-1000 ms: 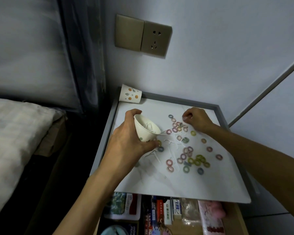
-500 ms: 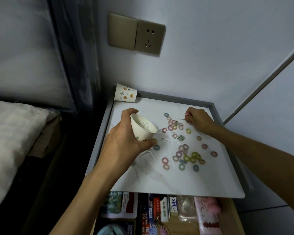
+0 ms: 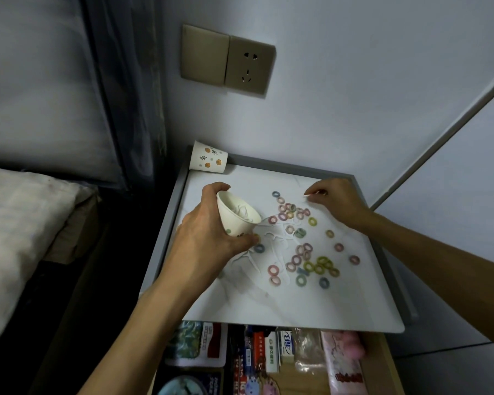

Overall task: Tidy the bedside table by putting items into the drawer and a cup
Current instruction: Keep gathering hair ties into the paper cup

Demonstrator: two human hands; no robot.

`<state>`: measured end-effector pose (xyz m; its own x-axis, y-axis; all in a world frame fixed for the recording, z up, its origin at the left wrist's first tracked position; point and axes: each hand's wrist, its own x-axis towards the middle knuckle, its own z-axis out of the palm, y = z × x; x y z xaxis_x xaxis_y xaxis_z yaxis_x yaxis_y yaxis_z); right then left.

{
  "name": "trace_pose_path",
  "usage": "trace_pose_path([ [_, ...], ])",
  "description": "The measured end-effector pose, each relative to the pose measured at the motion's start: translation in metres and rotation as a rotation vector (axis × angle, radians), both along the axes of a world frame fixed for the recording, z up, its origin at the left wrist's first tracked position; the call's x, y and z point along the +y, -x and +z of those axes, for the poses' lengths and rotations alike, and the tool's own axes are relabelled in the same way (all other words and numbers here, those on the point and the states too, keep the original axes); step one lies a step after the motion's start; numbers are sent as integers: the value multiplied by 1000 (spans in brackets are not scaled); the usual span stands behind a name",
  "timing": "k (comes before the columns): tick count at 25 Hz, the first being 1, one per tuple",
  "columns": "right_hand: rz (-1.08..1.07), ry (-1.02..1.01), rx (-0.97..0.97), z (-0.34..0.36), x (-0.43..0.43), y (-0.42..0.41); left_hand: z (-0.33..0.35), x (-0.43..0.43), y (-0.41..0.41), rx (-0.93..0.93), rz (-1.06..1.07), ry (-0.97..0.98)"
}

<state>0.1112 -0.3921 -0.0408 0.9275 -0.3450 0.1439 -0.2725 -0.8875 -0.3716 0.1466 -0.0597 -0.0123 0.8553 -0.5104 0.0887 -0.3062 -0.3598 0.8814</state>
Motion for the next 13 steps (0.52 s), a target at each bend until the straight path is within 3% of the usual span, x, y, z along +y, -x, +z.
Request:
trace_pose_path([
  [3,82,-167,82,-12,29,-1,0,0,-1,1,0,-5],
  [13,139,-29,222,-28,38,-5,2,2,-1,-1,-5,1],
])
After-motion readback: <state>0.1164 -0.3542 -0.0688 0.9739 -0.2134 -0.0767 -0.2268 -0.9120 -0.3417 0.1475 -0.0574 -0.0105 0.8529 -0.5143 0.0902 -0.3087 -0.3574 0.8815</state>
